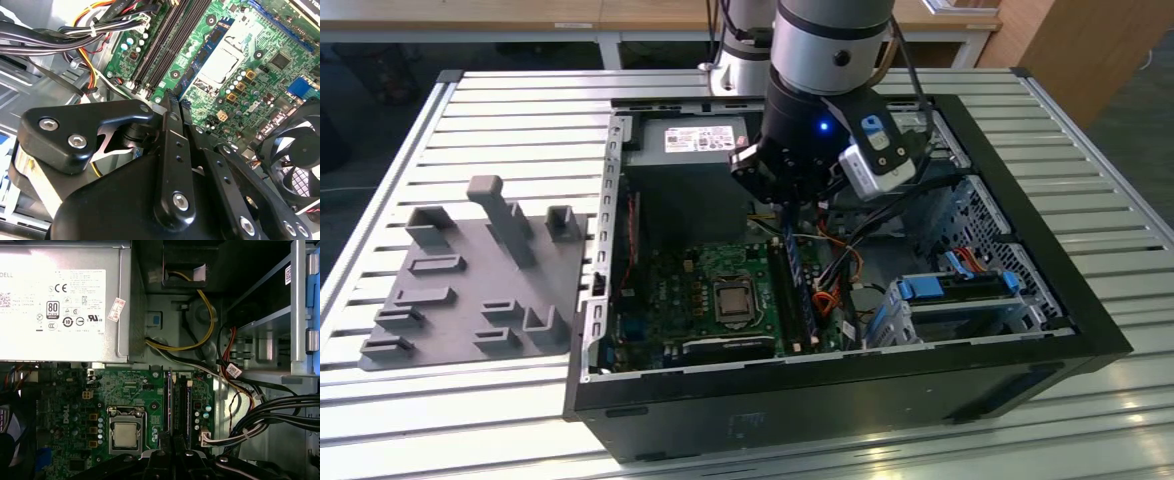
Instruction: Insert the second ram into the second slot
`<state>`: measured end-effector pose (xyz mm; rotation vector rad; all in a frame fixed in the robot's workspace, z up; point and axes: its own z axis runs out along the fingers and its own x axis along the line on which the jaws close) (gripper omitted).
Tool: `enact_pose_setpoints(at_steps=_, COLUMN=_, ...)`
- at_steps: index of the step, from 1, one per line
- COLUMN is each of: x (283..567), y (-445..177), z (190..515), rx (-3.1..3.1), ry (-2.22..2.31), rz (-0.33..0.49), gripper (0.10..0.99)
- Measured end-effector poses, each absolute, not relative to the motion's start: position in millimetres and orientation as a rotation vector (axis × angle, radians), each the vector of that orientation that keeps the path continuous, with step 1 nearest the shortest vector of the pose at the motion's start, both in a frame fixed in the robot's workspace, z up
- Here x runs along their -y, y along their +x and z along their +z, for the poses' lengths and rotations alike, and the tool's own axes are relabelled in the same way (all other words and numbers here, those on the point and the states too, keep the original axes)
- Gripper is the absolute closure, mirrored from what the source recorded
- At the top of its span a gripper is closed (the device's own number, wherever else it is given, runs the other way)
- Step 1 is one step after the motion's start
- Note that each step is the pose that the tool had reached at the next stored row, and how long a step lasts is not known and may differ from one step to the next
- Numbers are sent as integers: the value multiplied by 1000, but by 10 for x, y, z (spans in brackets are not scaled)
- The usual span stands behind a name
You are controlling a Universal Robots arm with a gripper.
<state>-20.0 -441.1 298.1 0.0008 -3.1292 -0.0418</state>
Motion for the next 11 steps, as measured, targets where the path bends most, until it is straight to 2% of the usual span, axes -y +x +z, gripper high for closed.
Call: enact_pose_setpoints(at_steps=11, x=4412, y=-201, z=2939, rx=3129, ry=-1, rz=-42, gripper=953)
